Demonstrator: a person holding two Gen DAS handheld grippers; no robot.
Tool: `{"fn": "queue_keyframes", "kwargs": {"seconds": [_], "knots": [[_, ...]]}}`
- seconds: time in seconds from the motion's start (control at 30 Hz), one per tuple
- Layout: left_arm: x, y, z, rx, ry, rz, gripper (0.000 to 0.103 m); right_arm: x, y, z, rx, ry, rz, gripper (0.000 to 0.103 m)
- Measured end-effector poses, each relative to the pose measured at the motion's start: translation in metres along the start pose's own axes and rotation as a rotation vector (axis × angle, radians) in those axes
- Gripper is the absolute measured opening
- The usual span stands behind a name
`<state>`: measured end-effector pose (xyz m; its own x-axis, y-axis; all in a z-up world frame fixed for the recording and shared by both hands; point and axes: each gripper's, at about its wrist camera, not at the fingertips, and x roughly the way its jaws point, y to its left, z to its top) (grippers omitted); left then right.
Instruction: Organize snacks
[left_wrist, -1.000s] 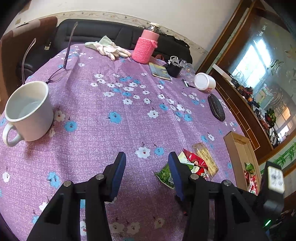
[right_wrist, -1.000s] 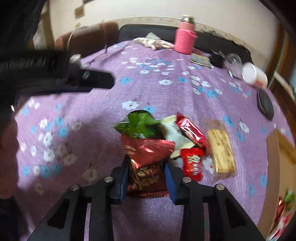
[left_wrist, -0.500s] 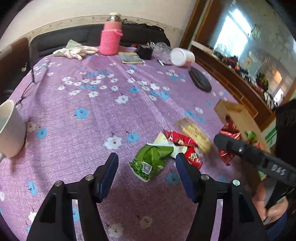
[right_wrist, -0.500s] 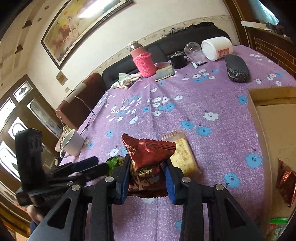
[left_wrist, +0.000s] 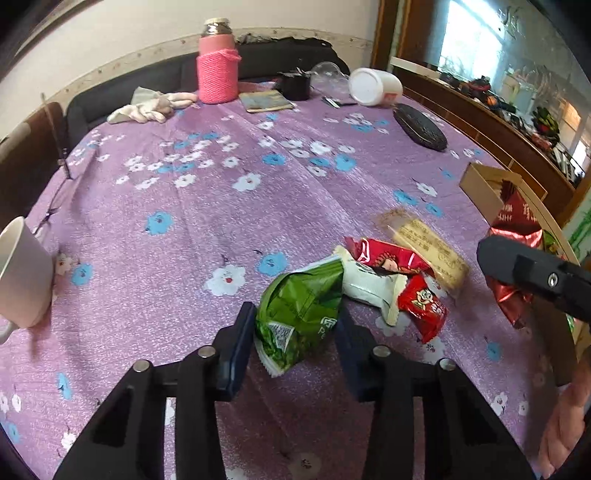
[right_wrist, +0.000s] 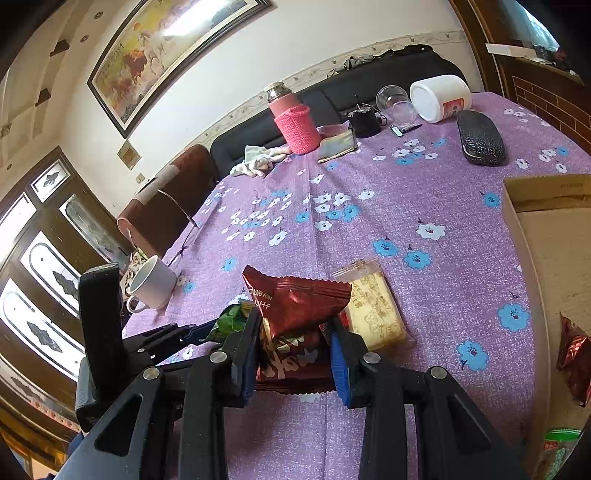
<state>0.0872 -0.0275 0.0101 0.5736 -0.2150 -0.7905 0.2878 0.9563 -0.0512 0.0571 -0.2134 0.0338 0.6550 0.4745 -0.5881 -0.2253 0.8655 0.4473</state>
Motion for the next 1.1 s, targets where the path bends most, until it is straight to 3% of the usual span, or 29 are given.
{"fn": "queue_keyframes", "kwargs": {"seconds": [0.27,0.4,0.6,1.1], "knots": [[-0.026,0.016,0.004,-0.085,-0.094,-0.023,0.040,0.004,0.009,-0.004,-0.055,0.007,-0.051,0.036],[-0.041,0.011,0.005,-0.081,-0.159,-0.012,0.040,0.005,0.018,-0.007,-0.107,-0.003,-0.083,0.036],[-0.044,0.003,0.005,-0.061,-0.183,-0.001,0.040,0.005,0.018,-0.008,-0.119,-0.009,-0.104,0.036],[-0.051,-0.014,0.002,0.016,-0.255,0.146,0.040,0.005,0.015,-0.008,-0.102,-0.014,-0.111,0.036]]}}
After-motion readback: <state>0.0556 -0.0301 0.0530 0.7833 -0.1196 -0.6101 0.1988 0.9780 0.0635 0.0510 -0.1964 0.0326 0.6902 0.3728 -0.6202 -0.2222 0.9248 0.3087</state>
